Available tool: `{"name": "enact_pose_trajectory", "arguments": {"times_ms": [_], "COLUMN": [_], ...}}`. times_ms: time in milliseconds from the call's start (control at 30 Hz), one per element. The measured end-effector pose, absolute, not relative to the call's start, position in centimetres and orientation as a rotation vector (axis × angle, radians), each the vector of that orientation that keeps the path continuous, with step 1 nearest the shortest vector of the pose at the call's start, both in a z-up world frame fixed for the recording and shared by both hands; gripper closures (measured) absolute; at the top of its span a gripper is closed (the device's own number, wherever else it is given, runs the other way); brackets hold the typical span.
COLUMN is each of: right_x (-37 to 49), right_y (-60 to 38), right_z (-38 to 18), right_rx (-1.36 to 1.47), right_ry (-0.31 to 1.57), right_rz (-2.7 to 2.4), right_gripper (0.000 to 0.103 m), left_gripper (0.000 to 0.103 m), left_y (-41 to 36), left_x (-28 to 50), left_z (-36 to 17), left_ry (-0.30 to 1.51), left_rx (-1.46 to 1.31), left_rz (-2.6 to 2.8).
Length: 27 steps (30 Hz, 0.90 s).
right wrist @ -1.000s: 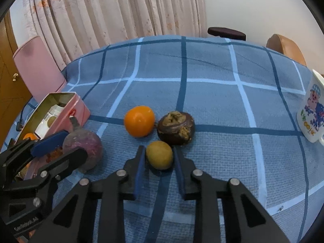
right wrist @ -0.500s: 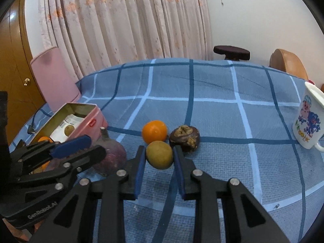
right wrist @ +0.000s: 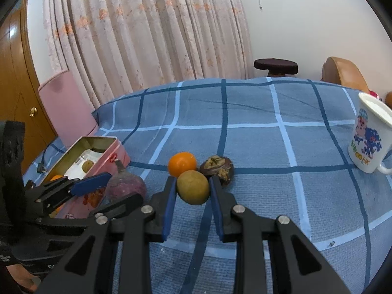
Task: Organize fruits
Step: 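Grasp the purple root with the left tool while the right tool grasps a yellow fruit, then carry the purple root and yellow fruit over the tin and open both tools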
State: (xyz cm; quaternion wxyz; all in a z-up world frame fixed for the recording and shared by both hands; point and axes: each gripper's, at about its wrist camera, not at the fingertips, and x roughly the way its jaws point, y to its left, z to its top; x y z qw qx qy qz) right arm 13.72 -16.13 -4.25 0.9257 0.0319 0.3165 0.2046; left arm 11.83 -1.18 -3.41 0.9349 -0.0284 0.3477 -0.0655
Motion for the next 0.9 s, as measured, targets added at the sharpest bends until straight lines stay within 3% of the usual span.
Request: {"name": "enact_pose_trajectory", "arguments": {"times_ms": [267,367,900], "right_x": [13.6,13.6,12.5], "right_y": [-16.3,-16.3,-14.8], "right_z": [-4.3,-4.2,-3.3], "right_rx": [0.073,0.073,0.035], "right_ry": [0.648,0.646,0.598], "right_rz": [0.42,0.415,0.447], "right_gripper": [0.073,0.073,0.073], "left_gripper": [0.037,0.049,0.049], "left_y": [-2.2,-2.4,-0.7], "left_x": [12.7,12.8,9.8], "left_z": [-4.1,-4.1,-2.5], "left_ry": [0.767,0.754,0.641], "left_rx": [0.043,0.044,-0.018], "left_rz": [-0.045,-0.038,-0.055]}}
